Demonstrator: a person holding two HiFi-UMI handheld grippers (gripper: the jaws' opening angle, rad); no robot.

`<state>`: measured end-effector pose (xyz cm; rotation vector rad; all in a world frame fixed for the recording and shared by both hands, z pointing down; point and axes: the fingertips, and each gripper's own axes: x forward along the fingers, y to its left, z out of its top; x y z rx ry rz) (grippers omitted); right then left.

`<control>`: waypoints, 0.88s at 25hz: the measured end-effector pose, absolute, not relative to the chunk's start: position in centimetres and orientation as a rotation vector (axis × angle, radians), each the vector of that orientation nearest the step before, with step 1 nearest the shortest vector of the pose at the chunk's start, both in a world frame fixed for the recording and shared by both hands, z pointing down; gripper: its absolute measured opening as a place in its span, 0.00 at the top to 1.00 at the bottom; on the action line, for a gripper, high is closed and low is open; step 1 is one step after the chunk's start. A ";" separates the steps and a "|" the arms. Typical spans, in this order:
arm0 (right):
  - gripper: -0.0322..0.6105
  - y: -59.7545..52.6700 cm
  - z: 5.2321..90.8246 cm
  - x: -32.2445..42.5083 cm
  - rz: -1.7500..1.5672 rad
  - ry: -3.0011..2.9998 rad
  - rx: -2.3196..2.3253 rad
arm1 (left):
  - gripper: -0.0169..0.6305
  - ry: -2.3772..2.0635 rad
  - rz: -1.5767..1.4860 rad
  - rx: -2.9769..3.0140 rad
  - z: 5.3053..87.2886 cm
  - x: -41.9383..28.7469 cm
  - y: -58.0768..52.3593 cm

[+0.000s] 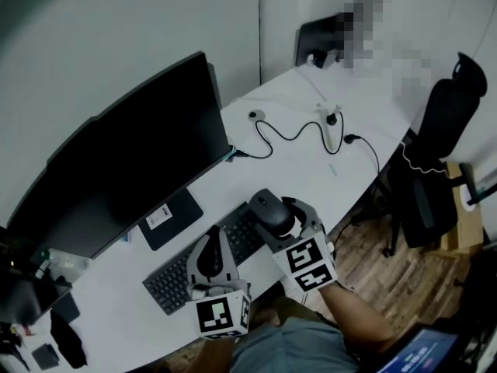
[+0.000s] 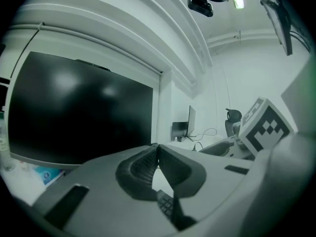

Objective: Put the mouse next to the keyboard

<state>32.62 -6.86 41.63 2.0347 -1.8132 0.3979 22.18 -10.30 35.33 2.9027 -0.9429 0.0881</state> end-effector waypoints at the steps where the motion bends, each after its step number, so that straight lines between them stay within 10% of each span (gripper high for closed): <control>1: 0.48 -6.9 41.9 33.2 0.404 -1.808 2.039 | 0.97 -0.936 0.100 2.905 35.2 22.8 -10.4; 22: 0.48 -10.0 51.4 38.6 0.635 -1.772 1.945 | 0.97 -0.942 0.292 2.799 42.2 27.8 -15.0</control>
